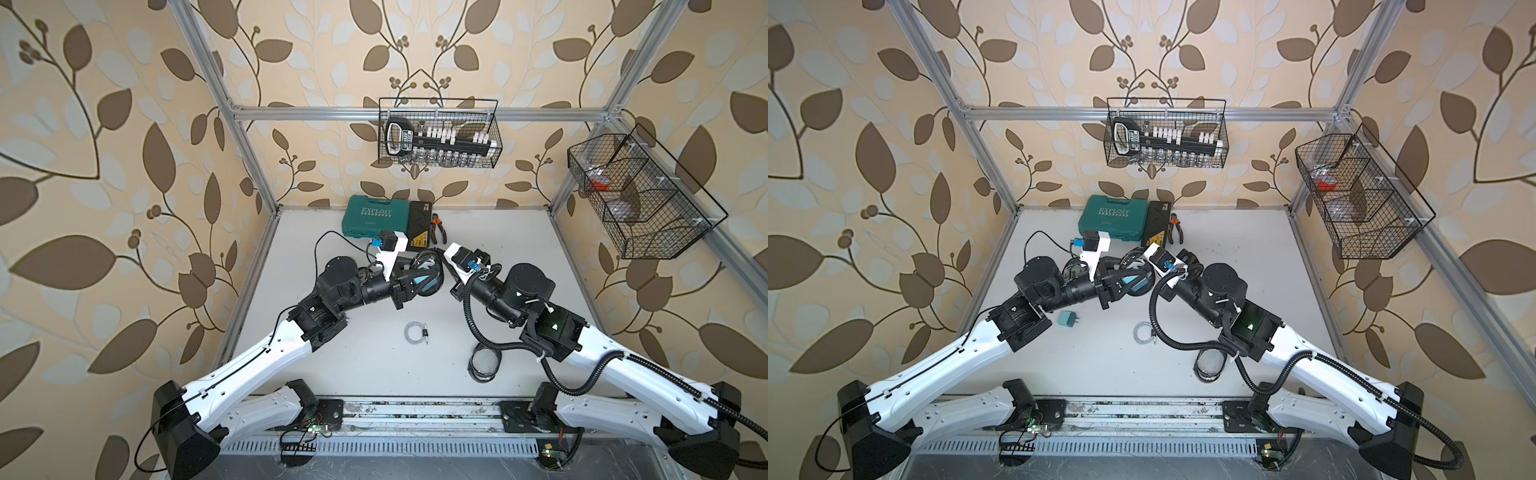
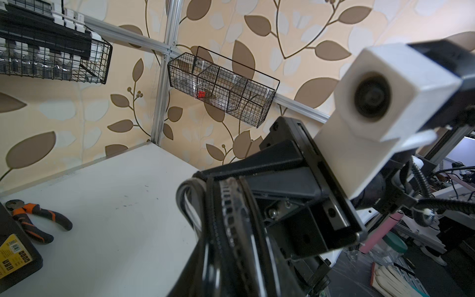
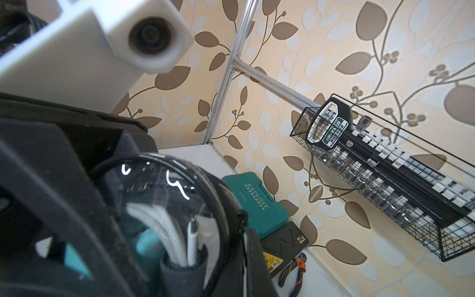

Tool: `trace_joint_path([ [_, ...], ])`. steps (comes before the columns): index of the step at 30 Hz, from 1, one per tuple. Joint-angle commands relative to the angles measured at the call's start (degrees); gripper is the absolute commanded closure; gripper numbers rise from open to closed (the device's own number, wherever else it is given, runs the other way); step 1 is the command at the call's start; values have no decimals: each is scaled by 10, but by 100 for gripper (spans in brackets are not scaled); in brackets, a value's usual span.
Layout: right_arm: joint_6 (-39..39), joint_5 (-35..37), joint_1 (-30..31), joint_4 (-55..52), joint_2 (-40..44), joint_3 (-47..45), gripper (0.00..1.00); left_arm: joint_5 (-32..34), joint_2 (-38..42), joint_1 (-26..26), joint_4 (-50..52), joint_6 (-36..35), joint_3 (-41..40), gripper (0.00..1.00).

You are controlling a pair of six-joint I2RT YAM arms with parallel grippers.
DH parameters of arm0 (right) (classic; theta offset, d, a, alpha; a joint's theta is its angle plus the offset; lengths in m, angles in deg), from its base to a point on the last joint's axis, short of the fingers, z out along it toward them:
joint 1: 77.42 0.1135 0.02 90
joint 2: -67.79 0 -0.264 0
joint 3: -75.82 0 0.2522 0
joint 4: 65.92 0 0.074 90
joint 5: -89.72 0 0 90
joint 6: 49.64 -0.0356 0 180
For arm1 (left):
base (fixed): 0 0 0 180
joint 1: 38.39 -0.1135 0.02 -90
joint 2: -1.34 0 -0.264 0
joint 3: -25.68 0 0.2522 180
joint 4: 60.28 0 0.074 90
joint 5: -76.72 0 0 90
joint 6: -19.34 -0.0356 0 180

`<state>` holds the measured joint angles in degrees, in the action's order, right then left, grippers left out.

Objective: Pack away charging kits
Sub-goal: Zip the zipper on the storage bag, then adjust the storage bag.

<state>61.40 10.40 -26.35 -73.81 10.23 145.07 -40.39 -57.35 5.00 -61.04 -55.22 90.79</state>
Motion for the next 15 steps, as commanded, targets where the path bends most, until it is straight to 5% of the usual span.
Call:
trace_joint_path([
  [1, -15, -12, 0, 107, 10, 41, 100, -92, -24, 13, 135, -15, -10, 100],
  [13, -91, -13, -19, 112, 24, 31, 100, -79, -30, 14, 153, -25, 4, 99],
  [15, -128, -21, -19, 127, 24, 15, 100, -69, -33, 14, 150, -23, 16, 78],
])
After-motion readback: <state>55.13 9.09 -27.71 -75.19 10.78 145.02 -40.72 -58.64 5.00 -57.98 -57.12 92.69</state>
